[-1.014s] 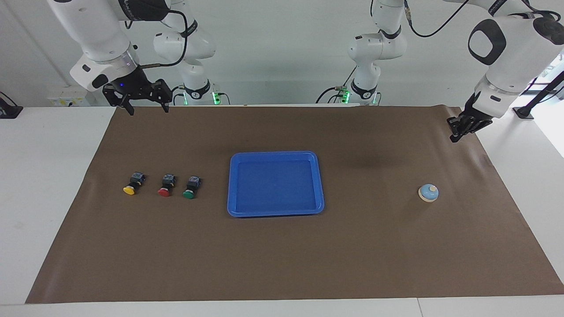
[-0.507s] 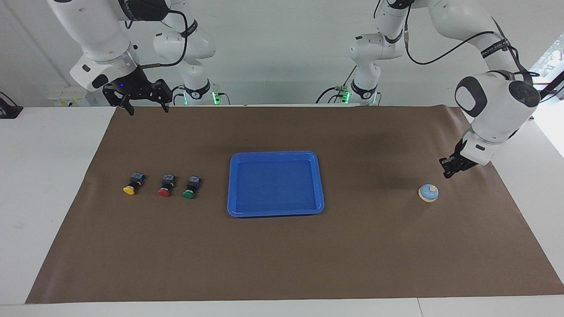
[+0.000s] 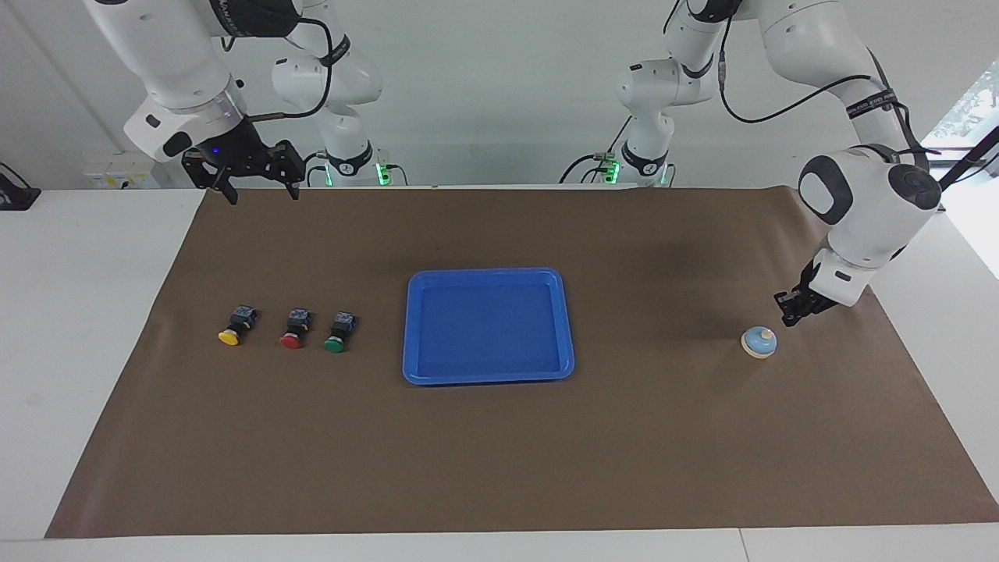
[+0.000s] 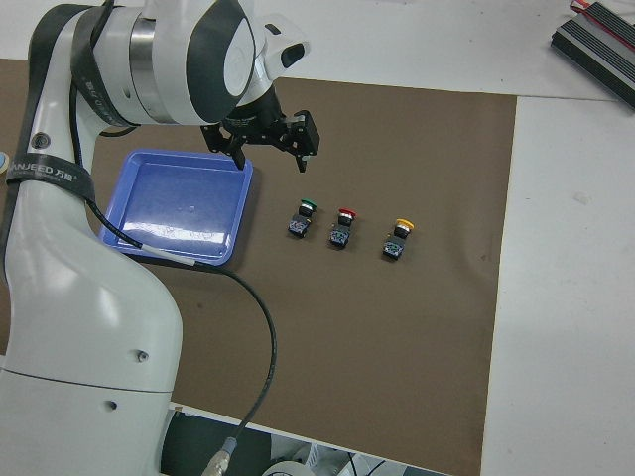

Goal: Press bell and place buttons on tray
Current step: 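Lower the left gripper onto the white bell to press it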

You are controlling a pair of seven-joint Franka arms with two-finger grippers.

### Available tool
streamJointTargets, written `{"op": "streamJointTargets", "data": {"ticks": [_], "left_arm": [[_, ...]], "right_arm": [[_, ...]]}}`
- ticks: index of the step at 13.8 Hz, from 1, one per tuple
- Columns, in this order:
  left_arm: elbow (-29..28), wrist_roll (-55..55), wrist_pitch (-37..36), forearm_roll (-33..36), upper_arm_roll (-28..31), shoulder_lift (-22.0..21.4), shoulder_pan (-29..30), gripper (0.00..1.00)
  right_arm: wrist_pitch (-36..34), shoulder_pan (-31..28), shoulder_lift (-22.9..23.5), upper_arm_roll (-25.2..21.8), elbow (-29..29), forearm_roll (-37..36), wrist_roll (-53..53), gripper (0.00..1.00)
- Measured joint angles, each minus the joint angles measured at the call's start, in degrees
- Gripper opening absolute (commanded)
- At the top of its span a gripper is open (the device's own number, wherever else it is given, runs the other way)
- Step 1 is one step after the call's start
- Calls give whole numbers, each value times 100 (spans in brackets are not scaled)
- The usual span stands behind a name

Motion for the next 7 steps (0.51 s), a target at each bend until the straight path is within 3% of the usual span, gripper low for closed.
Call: {"op": "streamJointTargets", "data": {"ticks": [6, 7], "left_arm": [[-392, 5, 503, 0, -5, 55, -2, 0], [-371, 7, 465, 0, -6, 56, -2, 5]], "right_arm": [[0, -14, 0, -2, 0, 0, 0, 100], [0, -14, 0, -2, 0, 0, 0, 100]]}}
